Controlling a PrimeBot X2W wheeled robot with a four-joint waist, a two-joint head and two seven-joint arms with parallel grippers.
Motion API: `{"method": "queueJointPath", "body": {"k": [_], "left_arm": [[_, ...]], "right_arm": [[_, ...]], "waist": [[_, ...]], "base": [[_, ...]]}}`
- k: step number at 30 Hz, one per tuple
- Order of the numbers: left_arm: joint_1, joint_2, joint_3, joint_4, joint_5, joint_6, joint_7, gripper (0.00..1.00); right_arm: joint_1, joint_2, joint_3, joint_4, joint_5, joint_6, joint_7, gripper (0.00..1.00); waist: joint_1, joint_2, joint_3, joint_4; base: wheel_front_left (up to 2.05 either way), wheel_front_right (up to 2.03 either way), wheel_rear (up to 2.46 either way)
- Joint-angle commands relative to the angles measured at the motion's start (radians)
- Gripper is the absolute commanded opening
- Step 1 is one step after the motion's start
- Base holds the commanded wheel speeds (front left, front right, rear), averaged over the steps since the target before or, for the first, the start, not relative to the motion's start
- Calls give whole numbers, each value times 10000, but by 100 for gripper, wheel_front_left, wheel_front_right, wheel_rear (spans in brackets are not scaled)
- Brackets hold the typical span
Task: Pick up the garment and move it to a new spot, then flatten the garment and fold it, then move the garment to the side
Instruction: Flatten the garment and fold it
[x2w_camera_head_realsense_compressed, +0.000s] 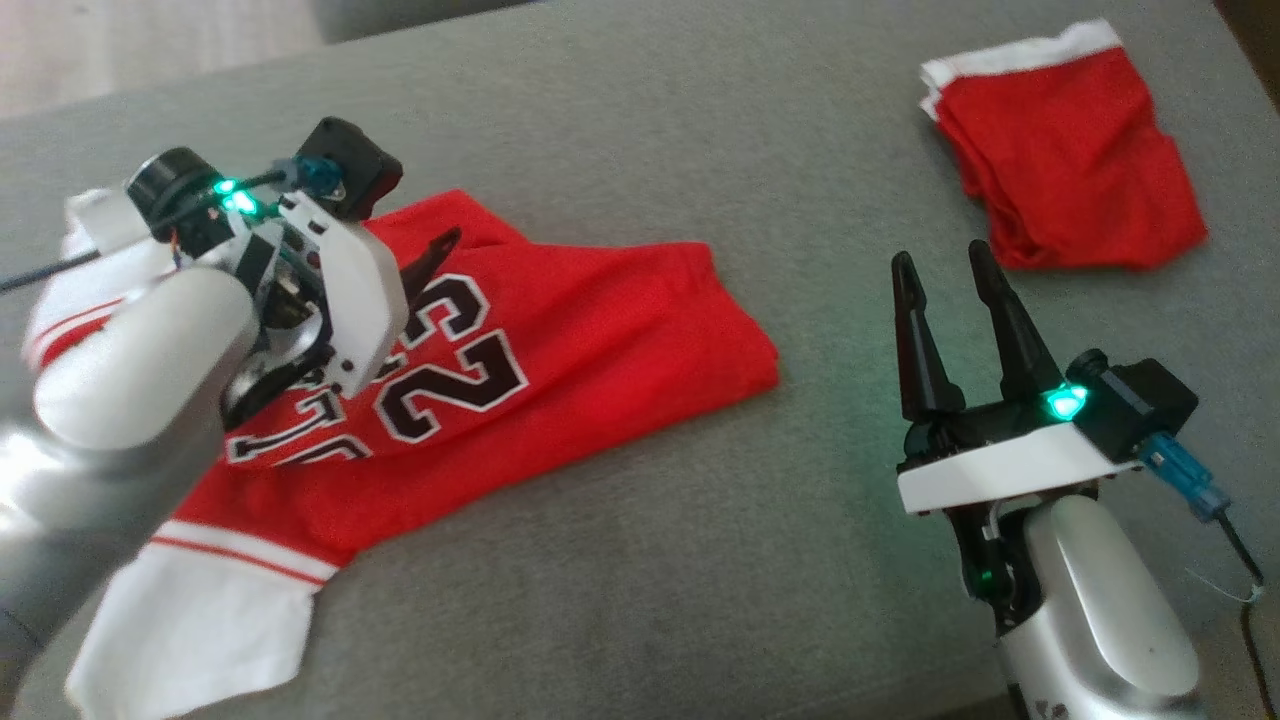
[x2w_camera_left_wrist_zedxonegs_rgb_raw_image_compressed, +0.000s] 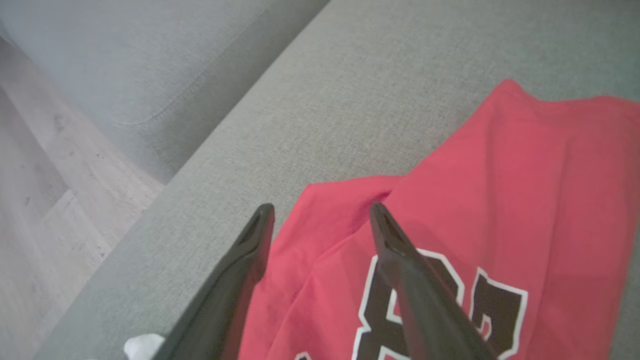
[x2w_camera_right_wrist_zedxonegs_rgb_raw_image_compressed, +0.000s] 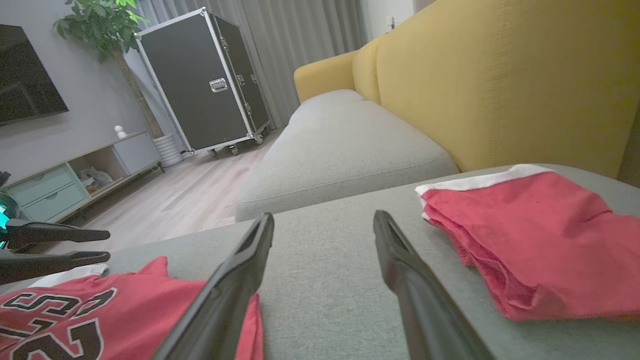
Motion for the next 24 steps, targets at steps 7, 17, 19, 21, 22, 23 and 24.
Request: {"method": "queueJointPath", "body": {"k": [7,17,19,21,22,23,24], "left_arm": [[-1750,824,-1243,77,-916,19,49,100],[-1895,1299,-1642,-641,-1092,18,1684,100],[-1819,1428,-1644,-885,-1249,18,2122,100],[-1830,1545,-1645,-1051,-1352,18,2342,80],[-1837,1577,-1645,-1105,-1377,18,2383,39],[-1862,1595,-1645,-1128,-1412,18,2348,2],[-1875,1604,-1645,-1136,-1433,18,2313,0]], "right_arm": [[-552,-8,359,-515,226,-7,-105,100],[-685,-8,376,-689,437,-7,-105,100],[-689,-8,345,-708,458,-7,-105,100],[-698,-8,333,-718,475,-7,-105,100],[-708,-8,334,-721,483,-7,-105,100],[-722,-8,344,-726,492,-7,-105,100],[-740,-8,361,-732,504,-7,-105,100]], "waist": [[-2,0,781,-918],[-2,0,1279,-1394],[-2,0,1319,-1434],[-2,0,1359,-1467],[-2,0,1381,-1479],[-2,0,1407,-1493],[-2,0,1430,-1510]], "base": [[0,0,0],[0,0,0],[0,0,0],[0,0,0],[0,0,0],[0,0,0],[0,0,0]]}}
